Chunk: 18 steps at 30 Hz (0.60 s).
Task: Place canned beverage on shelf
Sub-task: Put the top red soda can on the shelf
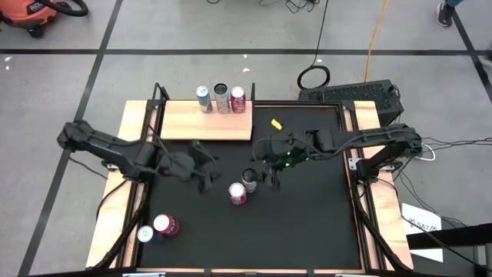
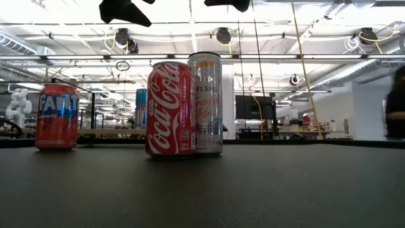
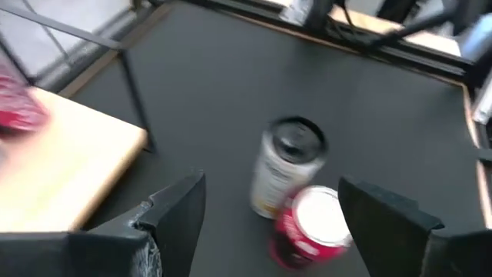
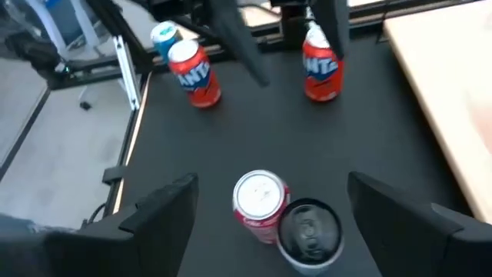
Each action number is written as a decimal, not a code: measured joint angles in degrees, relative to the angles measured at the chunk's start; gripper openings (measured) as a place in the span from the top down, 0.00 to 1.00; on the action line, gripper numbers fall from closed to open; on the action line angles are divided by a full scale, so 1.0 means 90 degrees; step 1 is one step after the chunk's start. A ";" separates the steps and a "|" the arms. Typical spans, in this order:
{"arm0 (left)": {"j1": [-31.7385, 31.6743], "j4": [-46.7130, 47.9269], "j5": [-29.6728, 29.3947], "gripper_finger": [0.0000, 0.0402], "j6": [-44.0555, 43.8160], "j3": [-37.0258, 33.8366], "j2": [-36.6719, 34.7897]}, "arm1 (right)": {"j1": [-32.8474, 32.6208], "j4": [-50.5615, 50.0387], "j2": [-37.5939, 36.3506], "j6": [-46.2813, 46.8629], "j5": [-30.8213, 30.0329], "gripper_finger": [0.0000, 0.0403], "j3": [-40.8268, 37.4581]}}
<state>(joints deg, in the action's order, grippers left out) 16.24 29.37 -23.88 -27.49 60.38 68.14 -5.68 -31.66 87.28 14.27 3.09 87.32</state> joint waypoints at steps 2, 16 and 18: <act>0.0231 -0.0187 -0.0002 0.27 -0.0290 0.0000 0.0220 | -0.0059 0.0008 0.0110 0.0082 -0.0009 0.21 0.0001; 0.1133 -0.0084 -0.0327 0.27 -0.1742 -0.0005 0.0894 | -0.0297 -0.0845 0.0790 0.0297 -0.1350 0.21 0.0006; 0.1129 0.0017 -0.0329 0.27 -0.1953 -0.0005 0.0964 | -0.0304 -0.0845 0.0925 0.0194 -0.1339 0.21 0.0006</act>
<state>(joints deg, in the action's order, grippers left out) 26.40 29.52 -26.85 -45.07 60.34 76.82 -8.42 -39.27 95.60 16.01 -8.96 87.37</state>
